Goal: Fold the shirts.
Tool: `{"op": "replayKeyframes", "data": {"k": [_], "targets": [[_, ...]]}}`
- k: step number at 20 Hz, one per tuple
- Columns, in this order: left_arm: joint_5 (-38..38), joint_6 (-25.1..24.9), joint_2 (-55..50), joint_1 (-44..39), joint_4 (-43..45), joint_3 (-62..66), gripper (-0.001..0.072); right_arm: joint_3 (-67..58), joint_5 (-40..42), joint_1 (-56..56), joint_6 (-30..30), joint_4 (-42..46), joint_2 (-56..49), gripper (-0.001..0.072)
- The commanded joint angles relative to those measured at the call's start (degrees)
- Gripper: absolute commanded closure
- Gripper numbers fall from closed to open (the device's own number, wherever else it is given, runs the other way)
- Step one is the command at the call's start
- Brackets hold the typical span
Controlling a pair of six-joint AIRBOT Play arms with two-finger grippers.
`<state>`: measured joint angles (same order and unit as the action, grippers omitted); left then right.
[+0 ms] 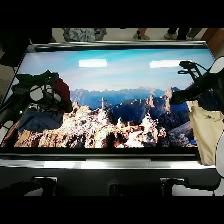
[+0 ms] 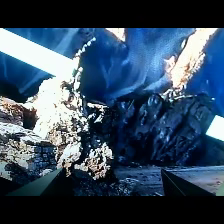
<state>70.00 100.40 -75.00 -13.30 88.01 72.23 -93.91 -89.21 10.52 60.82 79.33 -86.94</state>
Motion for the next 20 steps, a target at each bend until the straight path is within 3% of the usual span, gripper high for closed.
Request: {"op": "replayKeyframes", "data": {"k": [1,16,20], "targets": [[0.0,0.0,0.0,0.0,0.0,0.0,0.011,0.0,0.0,0.0,0.0,0.0,0.0,0.0023],[0.0,0.0,0.0,0.0,0.0,0.0,0.011,0.0,0.0,0.0,0.0,0.0,0.0,0.0023],[-0.7,0.2,0.0,0.0,0.0,0.0,0.011,0.0,8.4,0.0,-0.2,-0.1,0.0,0.0024]]}}
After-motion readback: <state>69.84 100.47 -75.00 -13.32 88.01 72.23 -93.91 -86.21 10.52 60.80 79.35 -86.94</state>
